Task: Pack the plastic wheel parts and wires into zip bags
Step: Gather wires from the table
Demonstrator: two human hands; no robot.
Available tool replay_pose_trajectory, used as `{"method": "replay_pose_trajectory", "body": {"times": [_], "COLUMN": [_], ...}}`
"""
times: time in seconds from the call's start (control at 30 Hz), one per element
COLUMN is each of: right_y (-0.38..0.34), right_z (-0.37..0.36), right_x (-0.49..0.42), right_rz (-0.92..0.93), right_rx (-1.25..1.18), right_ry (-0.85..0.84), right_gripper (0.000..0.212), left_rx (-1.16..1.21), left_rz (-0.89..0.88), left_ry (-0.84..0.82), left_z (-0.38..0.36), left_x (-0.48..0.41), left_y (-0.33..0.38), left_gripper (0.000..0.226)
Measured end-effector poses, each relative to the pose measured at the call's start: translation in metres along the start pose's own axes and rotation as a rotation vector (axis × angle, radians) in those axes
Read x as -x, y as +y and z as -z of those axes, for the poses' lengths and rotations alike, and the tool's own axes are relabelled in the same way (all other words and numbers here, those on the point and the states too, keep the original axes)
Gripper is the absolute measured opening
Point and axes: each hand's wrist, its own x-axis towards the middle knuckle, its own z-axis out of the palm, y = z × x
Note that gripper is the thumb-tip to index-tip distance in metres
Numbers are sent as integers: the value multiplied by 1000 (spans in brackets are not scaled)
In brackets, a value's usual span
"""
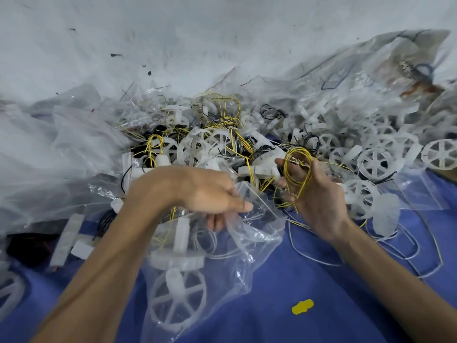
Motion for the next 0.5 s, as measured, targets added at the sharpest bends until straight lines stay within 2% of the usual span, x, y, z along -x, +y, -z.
{"method": "replay_pose_trajectory", "body": {"times": [0.17, 0.33, 0.5], "right_y": [6, 10, 14], "right_z": [-2, -3, -3], "right_x": [3, 7, 9], "right_rz": [60, 30, -52], "right_rx": [68, 152, 246], "right_ry": [-62, -105, -131], "right_gripper": [26, 41, 52], "left_rx": [-68, -91, -170], "left_rz": [62, -6, -15], "left_ry": [-21, -10, -16], "left_z": [2, 4, 0], "left_x": [0, 8, 9], "left_y": [-7, -7, -2], "left_gripper": [36, 31, 15]}}
